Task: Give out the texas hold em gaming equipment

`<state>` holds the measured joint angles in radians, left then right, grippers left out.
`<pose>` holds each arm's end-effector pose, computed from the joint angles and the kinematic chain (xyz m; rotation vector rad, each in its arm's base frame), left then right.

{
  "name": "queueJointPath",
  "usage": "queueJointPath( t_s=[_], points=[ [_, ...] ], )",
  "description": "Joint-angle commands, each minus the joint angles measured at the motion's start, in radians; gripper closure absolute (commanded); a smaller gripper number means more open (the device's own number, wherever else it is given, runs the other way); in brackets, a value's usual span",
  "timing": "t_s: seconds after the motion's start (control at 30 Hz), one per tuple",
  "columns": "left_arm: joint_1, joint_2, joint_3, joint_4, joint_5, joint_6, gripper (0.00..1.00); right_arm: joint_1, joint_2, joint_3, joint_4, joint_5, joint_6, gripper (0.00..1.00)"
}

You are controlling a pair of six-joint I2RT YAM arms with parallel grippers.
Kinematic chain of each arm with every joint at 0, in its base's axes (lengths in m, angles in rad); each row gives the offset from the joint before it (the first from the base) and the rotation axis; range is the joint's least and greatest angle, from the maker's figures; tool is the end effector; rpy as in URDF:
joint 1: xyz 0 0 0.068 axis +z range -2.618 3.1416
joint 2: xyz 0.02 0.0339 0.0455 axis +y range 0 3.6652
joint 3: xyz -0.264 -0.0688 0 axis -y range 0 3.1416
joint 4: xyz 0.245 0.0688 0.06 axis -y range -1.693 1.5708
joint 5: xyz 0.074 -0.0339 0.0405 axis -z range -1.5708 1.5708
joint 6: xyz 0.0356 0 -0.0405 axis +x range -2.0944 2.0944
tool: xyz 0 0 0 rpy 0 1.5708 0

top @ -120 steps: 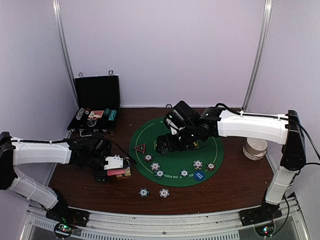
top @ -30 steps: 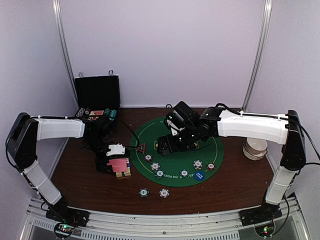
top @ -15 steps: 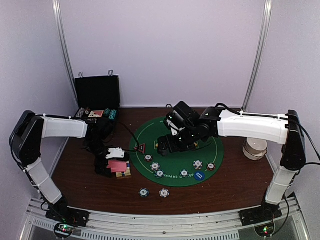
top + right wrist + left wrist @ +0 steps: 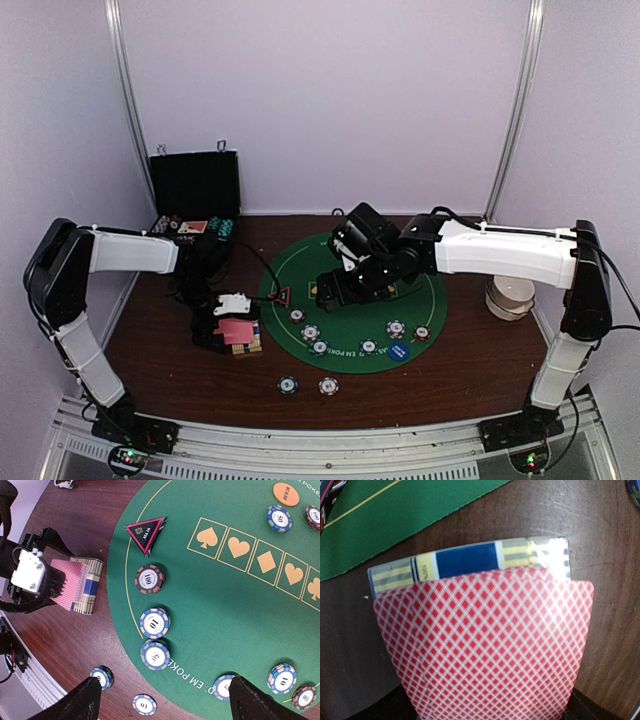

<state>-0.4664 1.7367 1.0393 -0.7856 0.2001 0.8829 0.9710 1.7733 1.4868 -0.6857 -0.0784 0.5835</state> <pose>0.2643 -0.1410 0.1541 1.8860 2.3367 -0.2677 0.2160 0.3208 0.2700 -0.5504 2.6359 0.6580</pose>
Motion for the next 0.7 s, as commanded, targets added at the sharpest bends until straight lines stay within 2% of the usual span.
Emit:
queueJointPath(
  t_s=[0.0,0.3,0.67],
  points=[
    [0.006,0.021,0.015,0.006,0.028,-0.001,0.03,0.000,-0.023,-0.001,-0.008,0.009,0.006,0.08],
    [0.006,0.019,-0.002,0.024,0.027,-0.004,0.04,-0.001,-0.023,-0.006,-0.010,0.007,0.007,0.11],
    [0.006,0.009,-0.033,0.049,0.025,-0.007,0.26,-0.001,-0.017,-0.003,-0.012,0.000,0.009,0.14]
  ],
)
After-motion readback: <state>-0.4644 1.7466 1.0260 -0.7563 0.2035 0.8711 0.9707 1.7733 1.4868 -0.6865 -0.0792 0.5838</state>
